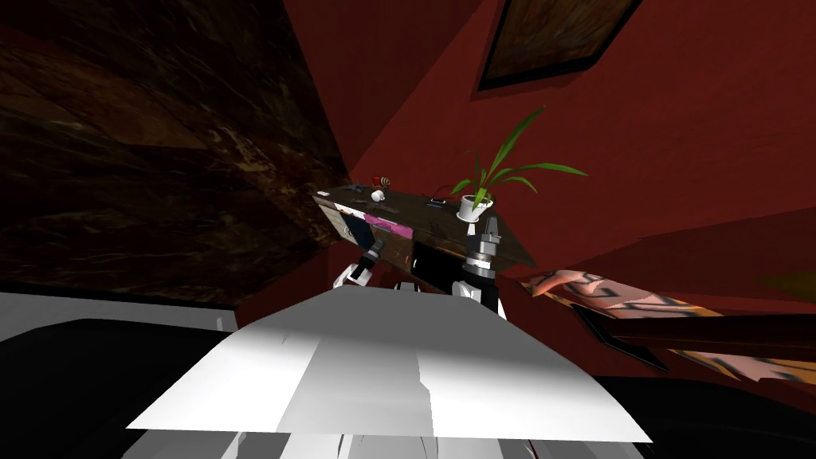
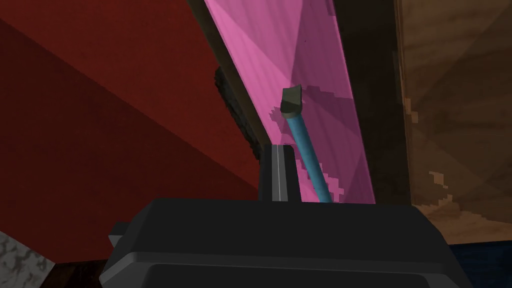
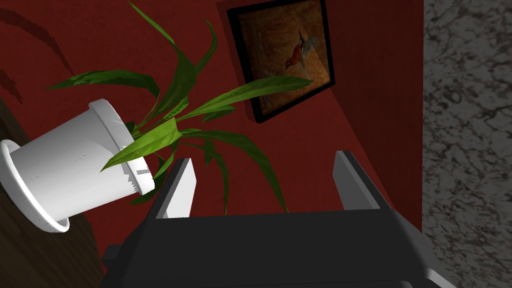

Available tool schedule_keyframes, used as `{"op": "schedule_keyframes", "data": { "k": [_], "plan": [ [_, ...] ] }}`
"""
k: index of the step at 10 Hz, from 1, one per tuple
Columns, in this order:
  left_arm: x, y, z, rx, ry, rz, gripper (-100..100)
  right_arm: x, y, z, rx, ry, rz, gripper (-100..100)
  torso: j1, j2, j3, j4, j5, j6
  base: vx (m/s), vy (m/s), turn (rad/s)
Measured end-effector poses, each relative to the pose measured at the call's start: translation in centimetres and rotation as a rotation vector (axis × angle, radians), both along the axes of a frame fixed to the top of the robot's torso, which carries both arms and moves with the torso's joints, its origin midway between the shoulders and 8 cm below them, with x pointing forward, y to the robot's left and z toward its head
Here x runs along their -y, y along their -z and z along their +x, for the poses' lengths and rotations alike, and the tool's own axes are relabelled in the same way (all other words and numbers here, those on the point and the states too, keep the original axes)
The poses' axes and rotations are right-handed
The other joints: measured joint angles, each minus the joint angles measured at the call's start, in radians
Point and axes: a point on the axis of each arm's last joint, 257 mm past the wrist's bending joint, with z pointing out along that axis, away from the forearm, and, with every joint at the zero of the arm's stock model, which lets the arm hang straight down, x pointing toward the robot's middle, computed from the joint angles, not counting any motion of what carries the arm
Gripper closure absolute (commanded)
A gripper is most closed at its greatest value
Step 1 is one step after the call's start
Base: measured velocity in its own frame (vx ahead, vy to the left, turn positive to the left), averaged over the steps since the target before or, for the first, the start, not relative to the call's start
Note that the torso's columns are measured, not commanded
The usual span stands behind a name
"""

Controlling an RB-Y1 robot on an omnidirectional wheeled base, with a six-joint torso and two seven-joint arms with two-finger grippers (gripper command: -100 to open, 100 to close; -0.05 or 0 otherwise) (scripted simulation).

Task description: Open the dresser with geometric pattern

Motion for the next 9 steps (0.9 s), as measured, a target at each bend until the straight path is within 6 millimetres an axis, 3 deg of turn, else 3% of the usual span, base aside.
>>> {"op": "schedule_keyframes", "data": {
  "k": [1, 7, 8, 9],
  "plan": [
    [0.0, 0.01, -0.03, -0.001, 0.0, 0.0, -100, 0.0, 0.01, 0.0, 0.0, 0.0, 0.0, 0, -0.002, -0.007, -0.004, -0.002, -0.001, 0.0, 0.035, -0.007, -0.066],
    [-0.37, -0.03, 0.69, -0.035, -0.009, 0.026, -100, 0.0, 0.01, -0.01, 0.0, 0.0, 0.0, 0, -0.002, 0.001, 0.001, 0.001, 0.0, 0.0, 0.112, -0.029, -0.039],
    [-0.41, 0.0, 0.7, -0.037, -0.011, 0.027, 100, 0.0, 0.0, -0.01, 0.0, 0.0, 0.0, 0, 0.0, 0.001, 0.001, 0.001, 0.0, 0.001, 0.011, -0.006, 0.001],
    [-0.4, -0.01, 0.7, -0.037, -0.011, 0.027, 100, 0.0, 0.0, -0.01, 0.0, 0.0, 0.0, 0, 0.002, 0.002, 0.001, 0.001, 0.0, 0.0, -0.092, 0.023, 0.045]
  ]
}}
